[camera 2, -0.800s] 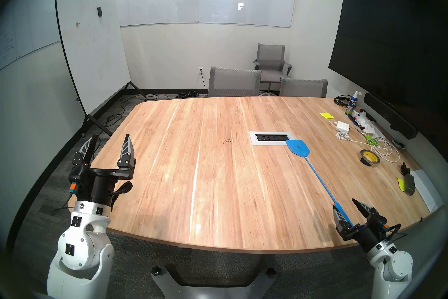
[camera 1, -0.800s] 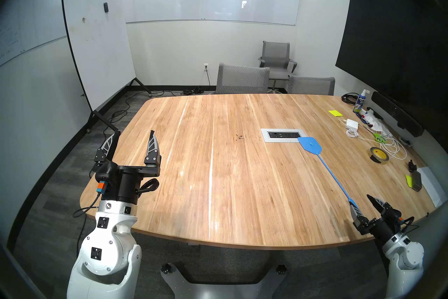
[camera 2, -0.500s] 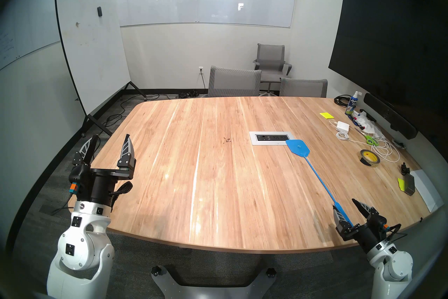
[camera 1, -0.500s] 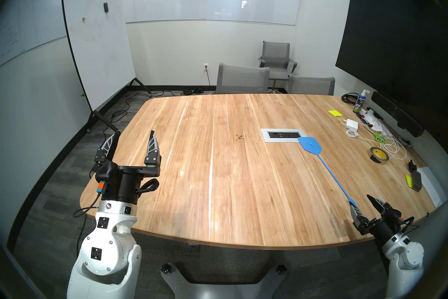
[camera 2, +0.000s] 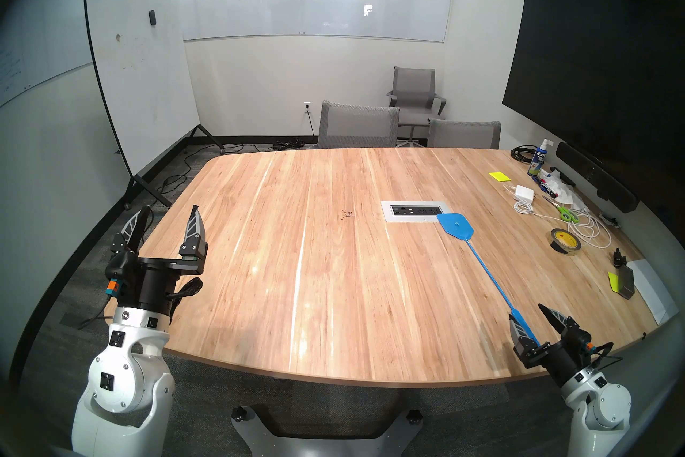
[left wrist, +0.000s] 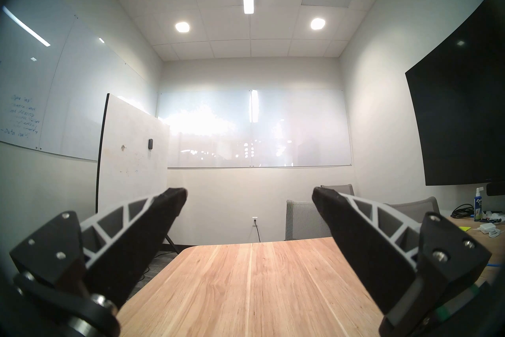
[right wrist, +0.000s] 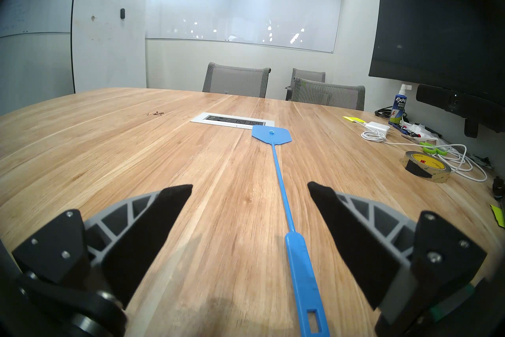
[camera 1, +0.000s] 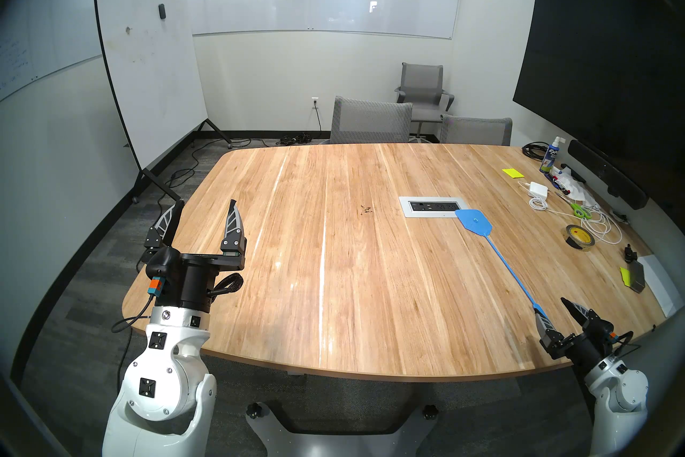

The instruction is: Swat a bug on table

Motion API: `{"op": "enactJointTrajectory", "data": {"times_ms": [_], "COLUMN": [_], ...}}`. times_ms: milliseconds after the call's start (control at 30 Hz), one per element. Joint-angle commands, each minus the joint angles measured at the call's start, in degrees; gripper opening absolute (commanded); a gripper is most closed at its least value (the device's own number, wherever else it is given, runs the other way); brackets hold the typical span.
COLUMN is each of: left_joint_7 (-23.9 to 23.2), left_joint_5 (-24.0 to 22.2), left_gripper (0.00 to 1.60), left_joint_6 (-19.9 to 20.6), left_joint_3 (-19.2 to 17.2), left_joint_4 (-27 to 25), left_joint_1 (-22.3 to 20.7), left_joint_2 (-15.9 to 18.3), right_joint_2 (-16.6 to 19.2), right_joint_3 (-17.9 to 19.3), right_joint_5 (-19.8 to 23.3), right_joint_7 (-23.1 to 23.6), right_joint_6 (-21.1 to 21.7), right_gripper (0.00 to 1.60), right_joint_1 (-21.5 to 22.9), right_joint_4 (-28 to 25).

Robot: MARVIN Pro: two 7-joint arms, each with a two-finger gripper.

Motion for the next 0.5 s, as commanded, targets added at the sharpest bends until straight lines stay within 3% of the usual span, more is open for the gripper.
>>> {"op": "enactJointTrajectory", "data": {"times_ms": [0, 267, 467], "left_joint_7": [-0.02, -0.03, -0.03], "left_joint_5": [0.01, 0.01, 0.01], "left_gripper": [1.6, 1.6, 1.6], "left_joint_6": [-0.06, -0.06, -0.07], "left_joint_3": [0.04, 0.04, 0.04], "left_joint_4": [-1.08, -1.08, -1.08], "left_joint_1": [-0.05, -0.05, -0.05], "left_joint_2": [0.01, 0.0, 0.0], "right_joint_2": [0.01, 0.0, 0.17], "right_joint_3": [0.0, -0.01, -0.23], "right_joint_5": [0.04, -0.01, -2.87], "right_joint_7": [0.05, 0.01, -1.41], "right_joint_6": [-0.05, -0.03, -0.01], "right_gripper": [1.6, 1.6, 1.6], "right_joint_1": [0.02, -0.03, -0.4], "right_joint_4": [-0.71, -0.79, -1.93]}}
